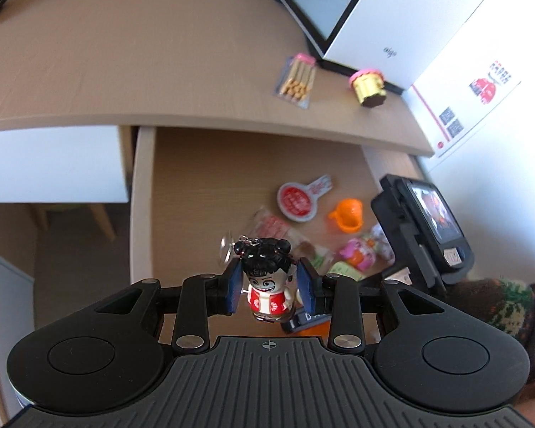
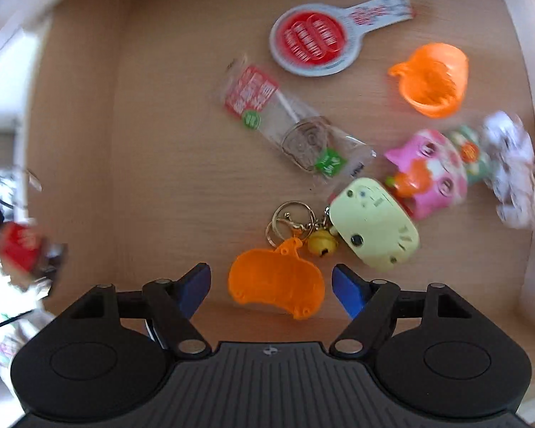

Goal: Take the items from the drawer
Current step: 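Grasp the orange pumpkin-shaped piece with the right tool while left lifts the doll, then set the doll on the desk with left while right sets the orange piece by the white case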

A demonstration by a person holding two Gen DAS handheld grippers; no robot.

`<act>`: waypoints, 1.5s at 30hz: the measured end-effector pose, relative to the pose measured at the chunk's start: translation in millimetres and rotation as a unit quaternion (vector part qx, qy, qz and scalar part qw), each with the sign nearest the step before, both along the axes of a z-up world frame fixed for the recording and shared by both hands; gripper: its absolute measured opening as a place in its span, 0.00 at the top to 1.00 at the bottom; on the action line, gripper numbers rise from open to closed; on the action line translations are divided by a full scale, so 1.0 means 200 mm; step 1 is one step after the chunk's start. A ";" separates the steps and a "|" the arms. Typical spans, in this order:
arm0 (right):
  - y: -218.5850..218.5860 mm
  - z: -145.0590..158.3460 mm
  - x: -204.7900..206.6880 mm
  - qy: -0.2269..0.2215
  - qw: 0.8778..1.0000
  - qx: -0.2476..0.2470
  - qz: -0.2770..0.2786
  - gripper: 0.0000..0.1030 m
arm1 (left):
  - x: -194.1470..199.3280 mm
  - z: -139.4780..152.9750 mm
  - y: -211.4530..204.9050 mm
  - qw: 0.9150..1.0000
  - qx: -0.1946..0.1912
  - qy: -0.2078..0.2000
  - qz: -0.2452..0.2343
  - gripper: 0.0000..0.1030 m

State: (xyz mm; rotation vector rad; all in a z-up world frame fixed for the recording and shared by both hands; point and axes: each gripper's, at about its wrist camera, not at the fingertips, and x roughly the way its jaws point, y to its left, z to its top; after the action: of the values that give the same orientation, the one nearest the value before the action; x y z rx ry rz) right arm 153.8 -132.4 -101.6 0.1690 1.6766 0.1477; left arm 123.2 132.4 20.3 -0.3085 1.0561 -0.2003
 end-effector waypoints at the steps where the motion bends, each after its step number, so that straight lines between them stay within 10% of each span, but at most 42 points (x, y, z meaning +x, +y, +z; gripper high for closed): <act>1: 0.01 -0.01 0.00 0.001 1.000 -0.002 0.008 0.43 | 0.00 -0.01 0.00 1.000 0.001 0.006 0.000 0.65; 6: -0.03 0.12 -0.04 -0.056 0.998 0.007 0.020 0.43 | -0.01 -0.04 0.00 1.000 0.000 0.024 -0.018 0.65; 11: -0.24 0.58 -0.10 -0.197 0.980 0.017 -0.017 0.43 | 0.12 0.21 0.03 0.998 -0.044 -0.033 -0.022 0.65; 16: -0.48 1.26 -0.07 -0.413 0.907 -0.002 -0.077 0.43 | 0.34 0.68 0.06 0.983 -0.015 -0.179 -0.022 0.65; 20: -0.60 1.51 0.00 -0.507 0.855 -0.020 -0.112 0.43 | 0.60 0.76 0.07 0.976 0.023 -0.217 0.005 0.65; 24: -0.67 1.41 0.16 -0.510 0.848 -0.058 -0.134 0.43 | 0.86 0.56 0.07 0.984 0.022 -0.179 0.005 0.65; 32: -0.77 0.91 0.36 -0.424 0.888 -0.094 -0.154 0.43 | 1.12 0.02 0.06 0.996 0.039 -0.084 0.005 0.65; 45: -0.79 0.63 0.50 -0.422 0.882 -0.167 -0.127 0.43 | 1.07 -0.20 0.04 0.991 0.008 -0.133 -0.022 0.66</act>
State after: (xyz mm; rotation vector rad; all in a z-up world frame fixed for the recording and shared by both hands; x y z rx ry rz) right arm 253.0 -291.3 24.9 0.0454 0.7729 -0.2447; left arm 336.3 140.3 -19.7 -0.2364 0.8000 -0.2649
